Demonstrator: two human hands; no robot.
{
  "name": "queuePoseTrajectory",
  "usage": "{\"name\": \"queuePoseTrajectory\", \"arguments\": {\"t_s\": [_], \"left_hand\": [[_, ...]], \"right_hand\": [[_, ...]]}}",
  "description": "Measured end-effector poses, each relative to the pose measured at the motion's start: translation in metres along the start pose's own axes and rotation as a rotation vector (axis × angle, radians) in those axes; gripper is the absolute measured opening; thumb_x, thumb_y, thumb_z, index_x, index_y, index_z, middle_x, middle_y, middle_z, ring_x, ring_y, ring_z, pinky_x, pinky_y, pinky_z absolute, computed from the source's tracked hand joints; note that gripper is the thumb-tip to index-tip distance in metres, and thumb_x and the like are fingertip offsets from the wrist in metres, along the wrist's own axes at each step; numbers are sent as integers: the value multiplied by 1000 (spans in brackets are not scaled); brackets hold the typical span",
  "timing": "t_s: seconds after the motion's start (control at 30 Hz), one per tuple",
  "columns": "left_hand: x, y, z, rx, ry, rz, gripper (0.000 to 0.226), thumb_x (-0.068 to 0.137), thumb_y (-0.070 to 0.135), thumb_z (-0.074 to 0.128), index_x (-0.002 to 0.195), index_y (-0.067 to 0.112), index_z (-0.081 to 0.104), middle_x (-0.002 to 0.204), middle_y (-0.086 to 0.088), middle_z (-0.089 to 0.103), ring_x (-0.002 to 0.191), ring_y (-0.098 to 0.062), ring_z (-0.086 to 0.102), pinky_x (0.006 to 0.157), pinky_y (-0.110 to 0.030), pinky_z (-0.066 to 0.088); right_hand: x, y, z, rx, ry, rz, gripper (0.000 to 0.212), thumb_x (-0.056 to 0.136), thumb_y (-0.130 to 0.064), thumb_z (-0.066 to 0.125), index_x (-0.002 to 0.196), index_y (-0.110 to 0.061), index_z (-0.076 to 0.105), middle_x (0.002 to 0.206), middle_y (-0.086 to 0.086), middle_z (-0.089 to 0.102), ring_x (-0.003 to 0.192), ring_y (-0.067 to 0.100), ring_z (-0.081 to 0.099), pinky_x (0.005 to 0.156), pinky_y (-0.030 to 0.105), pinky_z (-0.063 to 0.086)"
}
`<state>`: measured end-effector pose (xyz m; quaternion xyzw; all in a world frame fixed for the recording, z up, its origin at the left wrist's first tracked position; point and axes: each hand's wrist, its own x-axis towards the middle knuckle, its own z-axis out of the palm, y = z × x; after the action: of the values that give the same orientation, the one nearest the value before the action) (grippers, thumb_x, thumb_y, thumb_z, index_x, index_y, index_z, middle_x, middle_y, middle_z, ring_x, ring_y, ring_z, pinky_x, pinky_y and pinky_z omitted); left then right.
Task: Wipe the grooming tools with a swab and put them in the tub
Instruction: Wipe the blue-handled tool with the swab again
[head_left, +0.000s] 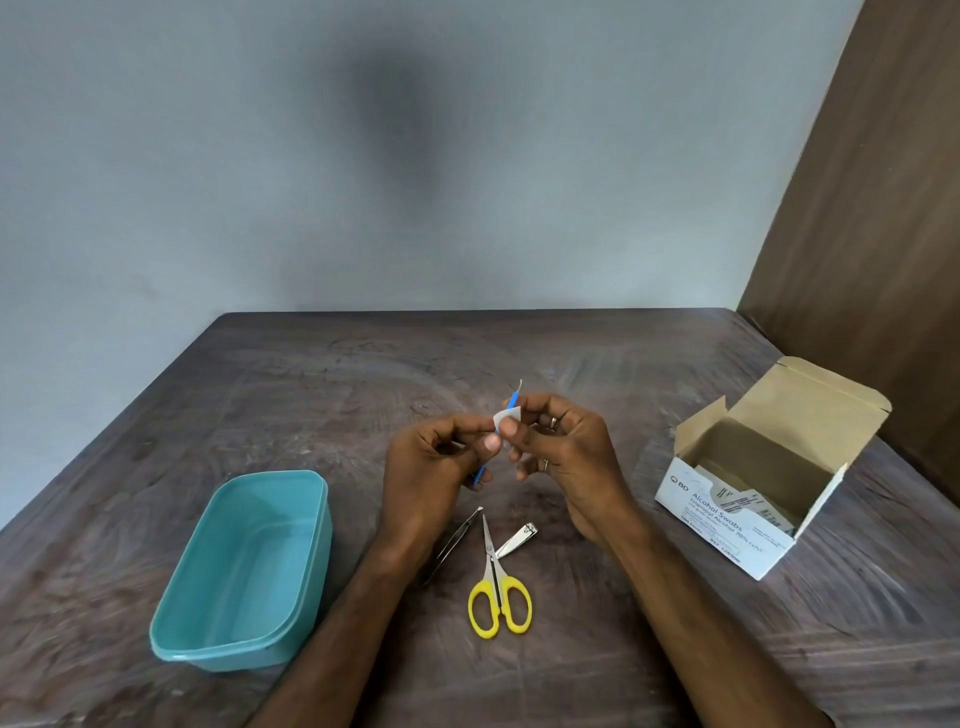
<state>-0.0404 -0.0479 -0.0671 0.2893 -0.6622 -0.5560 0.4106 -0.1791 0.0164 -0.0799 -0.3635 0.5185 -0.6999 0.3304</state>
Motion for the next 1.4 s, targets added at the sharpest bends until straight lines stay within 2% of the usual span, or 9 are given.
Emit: {"name": "queuePoseTrajectory", "arguments": {"t_s": [0.13, 0.23, 0.33, 0.7, 0.87, 1.13, 1.27, 1.33, 1.4], "left_hand": [[0, 2, 1, -13, -15, 1, 19, 84, 2, 71, 92, 19, 78, 74, 1, 76, 61, -9, 65, 52, -22, 52], [-1, 2, 0, -13, -22, -5, 21, 85, 4, 70, 92, 22, 77, 77, -1, 76, 64, -17, 68, 56, -29, 55], [0, 1, 0, -69, -12, -35, 17, 85, 2, 69, 94, 15, 74, 79, -8, 77, 63, -25, 70, 59, -38, 55], [-1, 4, -1, -125, -139, -55, 23, 86, -1, 67, 106, 8, 71, 87, -13, 77, 66, -28, 72, 56, -31, 58], [0, 4, -4, -179, -142, -95, 22, 88, -3, 62, 105, 8, 72, 85, -17, 76, 66, -28, 73, 58, -31, 60], [3, 3, -8, -73, -147, -99, 24, 95, 22, 58, 101, 6, 75, 89, -11, 78, 82, -28, 75, 73, -36, 62], [3, 5, -9, 33, -19, -44, 21, 92, 29, 62, 93, 12, 74, 80, -6, 76, 73, -24, 74, 68, -33, 62], [3, 5, -13, 98, 44, 17, 27, 85, 40, 65, 97, 17, 74, 79, 0, 75, 69, -18, 72, 63, -31, 61], [3, 7, -15, 75, 57, 27, 29, 82, 39, 68, 102, 19, 75, 81, 4, 75, 67, -16, 68, 59, -32, 60]], "right_hand": [[0, 1, 0, -6, 5, -15, 11, 86, -14, 75, 97, -11, 77, 79, 8, 73, 60, 18, 59, 51, 32, 50], [-1, 0, 0, 14, 12, -17, 13, 88, -16, 73, 99, -10, 77, 80, 11, 72, 60, 19, 59, 52, 32, 50], [-1, -1, 0, 10, -27, -3, 7, 86, -13, 74, 92, -14, 78, 80, 13, 72, 62, 18, 60, 51, 31, 50], [-2, -5, 0, 69, -3, 58, 16, 79, -25, 76, 91, -14, 77, 80, 9, 73, 69, 24, 62, 53, 31, 49], [-2, -4, 0, 55, -48, 61, 16, 80, -22, 78, 93, -14, 78, 83, 11, 73, 70, 22, 65, 65, 40, 51], [-3, -7, 2, -23, -30, 22, 10, 90, -17, 71, 95, -12, 77, 78, 2, 73, 72, 12, 65, 55, 30, 52], [-4, -7, 6, -38, -36, 17, 8, 90, -17, 71, 93, -13, 76, 82, 0, 74, 74, 14, 65, 54, 32, 53], [-4, -8, 6, -48, -62, 16, 7, 89, -16, 72, 93, -10, 75, 82, 3, 74, 74, 18, 66, 53, 33, 54], [-5, -8, 6, -81, -117, 15, 6, 89, -15, 72, 92, -10, 74, 79, 7, 72, 71, 23, 66, 53, 32, 54]]}}
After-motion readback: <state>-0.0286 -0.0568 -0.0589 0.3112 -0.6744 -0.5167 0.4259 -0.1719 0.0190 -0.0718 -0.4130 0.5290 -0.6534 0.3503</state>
